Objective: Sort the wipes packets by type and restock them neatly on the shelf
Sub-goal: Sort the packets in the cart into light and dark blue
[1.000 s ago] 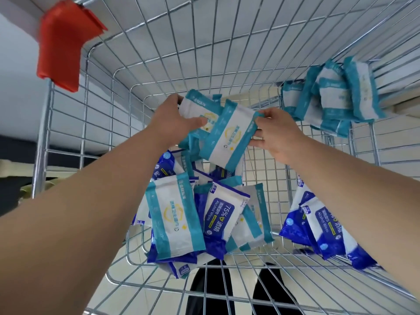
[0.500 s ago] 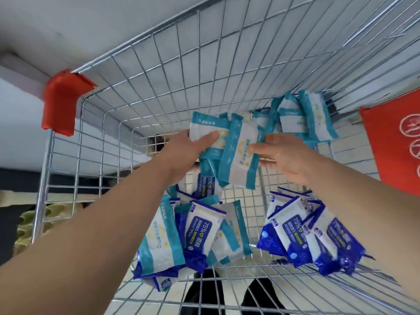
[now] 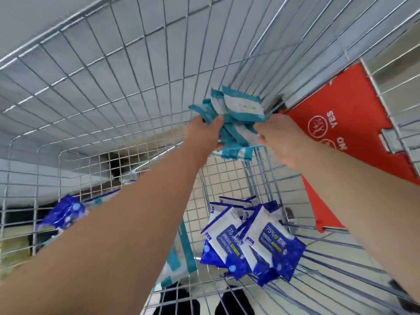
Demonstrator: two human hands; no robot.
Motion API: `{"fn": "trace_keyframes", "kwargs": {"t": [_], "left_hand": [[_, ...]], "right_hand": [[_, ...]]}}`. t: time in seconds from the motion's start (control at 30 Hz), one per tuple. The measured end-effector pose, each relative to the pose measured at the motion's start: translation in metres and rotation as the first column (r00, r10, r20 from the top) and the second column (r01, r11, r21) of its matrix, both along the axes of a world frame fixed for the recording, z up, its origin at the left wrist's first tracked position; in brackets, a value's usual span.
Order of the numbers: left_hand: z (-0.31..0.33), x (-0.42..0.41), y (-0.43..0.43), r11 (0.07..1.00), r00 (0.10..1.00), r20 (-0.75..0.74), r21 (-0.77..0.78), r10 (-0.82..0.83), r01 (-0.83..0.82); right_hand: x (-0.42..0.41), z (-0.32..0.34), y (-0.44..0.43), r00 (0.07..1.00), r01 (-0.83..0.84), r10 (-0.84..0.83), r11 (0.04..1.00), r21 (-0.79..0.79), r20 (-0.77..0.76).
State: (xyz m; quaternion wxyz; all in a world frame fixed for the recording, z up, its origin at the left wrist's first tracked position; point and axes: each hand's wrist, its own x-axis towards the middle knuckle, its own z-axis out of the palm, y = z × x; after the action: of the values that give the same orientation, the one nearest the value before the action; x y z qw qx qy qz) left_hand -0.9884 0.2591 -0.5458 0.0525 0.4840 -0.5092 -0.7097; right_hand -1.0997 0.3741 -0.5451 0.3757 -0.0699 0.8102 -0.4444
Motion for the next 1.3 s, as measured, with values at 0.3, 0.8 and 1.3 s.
{"fn": "trace_keyframes", "kwargs": {"t": [0.3,0.8,1.3], "left_hand": [[-0.012,-0.004,-0.004,0.997,0.995,0.098,-0.077,-0.023,0.031],[0.029,0.168,-0.06,0.678,0.736,0.622,-0.42,-0.269,0.603],[-0.011,0.281,-0.118,0.597,0.507,0.814,-0.263,-0.284,0.757]], "right_hand": [[0.006,-0.002,0.012,0.948,-0.221,0.232,0.972,0.074,-0.218],[0.116,0.013,-0.008,0.715,-0.531,0.553,0.827,0.182,-0.427],[0.216,-0.061,-0.092,0.878,-0.475,0.473,0.84,0.261,0.074]]}}
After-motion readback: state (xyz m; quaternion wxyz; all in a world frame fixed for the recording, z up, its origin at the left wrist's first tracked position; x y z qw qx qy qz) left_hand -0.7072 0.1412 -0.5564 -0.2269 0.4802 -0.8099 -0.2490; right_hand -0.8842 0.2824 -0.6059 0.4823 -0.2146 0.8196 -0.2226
